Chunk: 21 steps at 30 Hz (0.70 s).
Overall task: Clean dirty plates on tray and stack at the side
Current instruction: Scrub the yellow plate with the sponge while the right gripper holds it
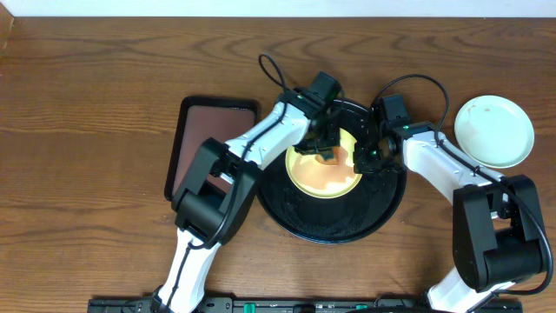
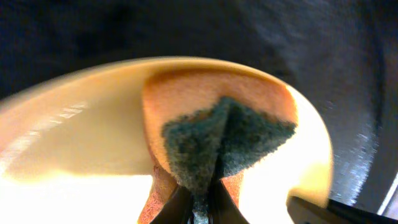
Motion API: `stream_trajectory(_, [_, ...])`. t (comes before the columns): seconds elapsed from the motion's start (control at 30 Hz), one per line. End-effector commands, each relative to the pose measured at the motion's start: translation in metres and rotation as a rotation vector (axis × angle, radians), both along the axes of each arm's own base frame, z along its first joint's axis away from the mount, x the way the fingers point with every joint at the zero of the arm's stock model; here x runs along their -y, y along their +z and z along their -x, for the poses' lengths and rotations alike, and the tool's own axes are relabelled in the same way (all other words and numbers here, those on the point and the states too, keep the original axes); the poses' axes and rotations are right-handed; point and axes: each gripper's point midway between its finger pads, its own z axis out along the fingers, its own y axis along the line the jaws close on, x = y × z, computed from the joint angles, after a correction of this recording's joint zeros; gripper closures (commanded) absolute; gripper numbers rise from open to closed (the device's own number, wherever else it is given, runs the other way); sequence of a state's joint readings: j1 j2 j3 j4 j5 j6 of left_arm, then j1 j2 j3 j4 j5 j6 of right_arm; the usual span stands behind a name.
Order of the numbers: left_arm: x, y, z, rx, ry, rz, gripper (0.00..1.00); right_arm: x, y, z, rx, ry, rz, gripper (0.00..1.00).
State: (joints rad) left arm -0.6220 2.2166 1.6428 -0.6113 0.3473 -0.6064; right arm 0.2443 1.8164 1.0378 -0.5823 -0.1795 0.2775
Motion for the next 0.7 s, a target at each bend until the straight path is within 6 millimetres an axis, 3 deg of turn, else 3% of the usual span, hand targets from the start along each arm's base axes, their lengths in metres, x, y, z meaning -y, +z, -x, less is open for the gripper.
stream_trajectory(0.0, [0.017,-0.015,0.018,-0.056,-0.029,0.029,0.92,0.026,-0.017,0.006,-0.018,0.007,0.136,0.99])
stream_trajectory(0.2, [0.011,-0.025,0.011,-0.036,-0.018,0.003,0.93,0.026,-0.018,0.007,-0.019,0.010,0.136,0.99])
stream_trajectory(0.43, [-0.057,-0.036,-0.030,0.088,0.001,-0.207,0.93,0.026,-0.018,0.007,-0.019,0.009,0.136,0.99])
stream_trajectory(0.53, [-0.095,-0.039,-0.034,0.073,0.029,-0.326,0.93,0.026,-0.018,0.007,-0.020,0.009,0.137,0.99])
stream_trajectory(0.67, [-0.129,-0.037,-0.029,0.042,0.049,-0.460,0.93,0.026,-0.018,0.007,-0.021,0.004,0.135,0.99])
